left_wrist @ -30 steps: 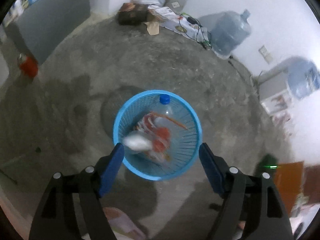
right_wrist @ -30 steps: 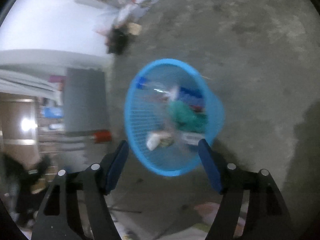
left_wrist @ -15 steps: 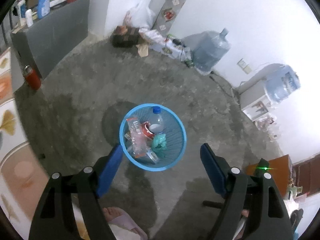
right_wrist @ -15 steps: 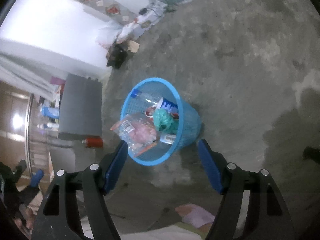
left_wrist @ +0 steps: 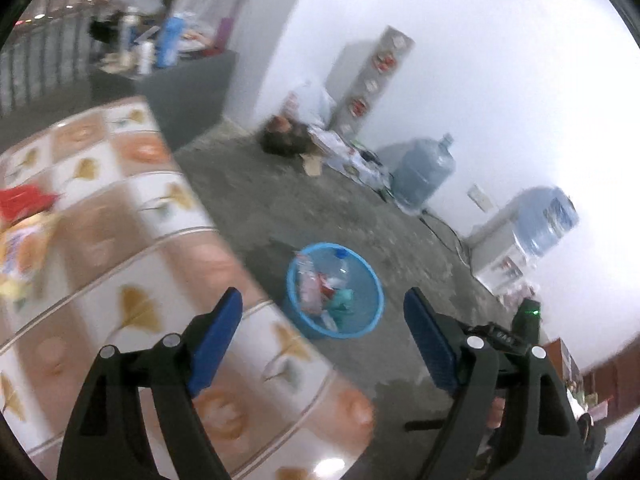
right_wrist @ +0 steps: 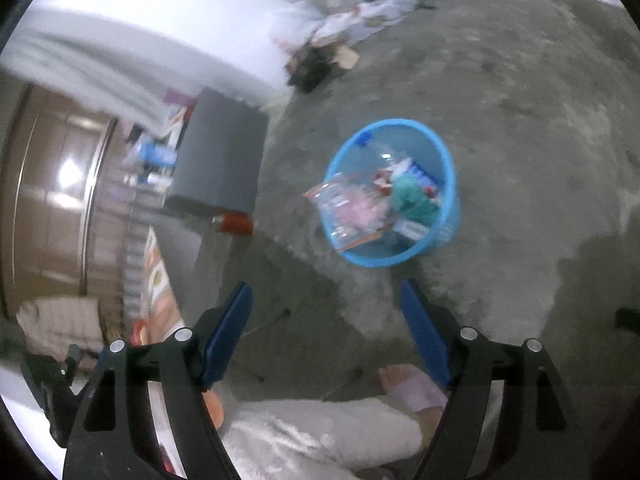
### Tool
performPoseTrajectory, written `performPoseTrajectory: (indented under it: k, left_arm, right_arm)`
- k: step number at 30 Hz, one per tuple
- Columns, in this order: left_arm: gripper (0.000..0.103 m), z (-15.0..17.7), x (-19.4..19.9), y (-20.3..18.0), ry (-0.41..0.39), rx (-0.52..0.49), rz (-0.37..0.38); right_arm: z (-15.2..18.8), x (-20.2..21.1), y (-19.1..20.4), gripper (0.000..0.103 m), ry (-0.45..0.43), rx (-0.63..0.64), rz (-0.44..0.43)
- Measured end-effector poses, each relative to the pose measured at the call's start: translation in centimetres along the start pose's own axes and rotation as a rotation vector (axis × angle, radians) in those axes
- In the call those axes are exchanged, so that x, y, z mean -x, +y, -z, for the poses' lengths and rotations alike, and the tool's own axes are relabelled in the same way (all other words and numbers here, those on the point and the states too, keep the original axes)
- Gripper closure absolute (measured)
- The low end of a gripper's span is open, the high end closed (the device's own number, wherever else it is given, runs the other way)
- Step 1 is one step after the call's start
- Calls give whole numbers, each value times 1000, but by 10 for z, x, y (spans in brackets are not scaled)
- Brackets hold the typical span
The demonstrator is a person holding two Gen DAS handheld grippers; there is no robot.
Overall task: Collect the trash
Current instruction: 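Move both grippers back to the table, then grasp the yellow Enaak biscuit packet with the right gripper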
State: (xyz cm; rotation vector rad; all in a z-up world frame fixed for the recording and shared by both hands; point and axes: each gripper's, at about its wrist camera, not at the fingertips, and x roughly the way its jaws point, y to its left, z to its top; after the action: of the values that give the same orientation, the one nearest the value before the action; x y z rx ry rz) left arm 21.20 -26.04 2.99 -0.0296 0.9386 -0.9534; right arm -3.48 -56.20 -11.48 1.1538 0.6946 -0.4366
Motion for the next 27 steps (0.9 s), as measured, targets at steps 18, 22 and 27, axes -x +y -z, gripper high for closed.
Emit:
performPoseTrajectory:
  k: [18, 22, 27]
  left_arm:
    - [30, 49, 111, 206, -266, 396, -277]
    - [44, 36, 91, 235, -212, 403, -300]
    - [57, 23, 60, 255, -136, 356, -379]
  right_arm:
    - [34, -72, 215, 30, 179, 493, -122]
    - [58, -111, 278, 30, 238, 616, -163]
    - [90, -181, 360, 33, 305, 786, -183]
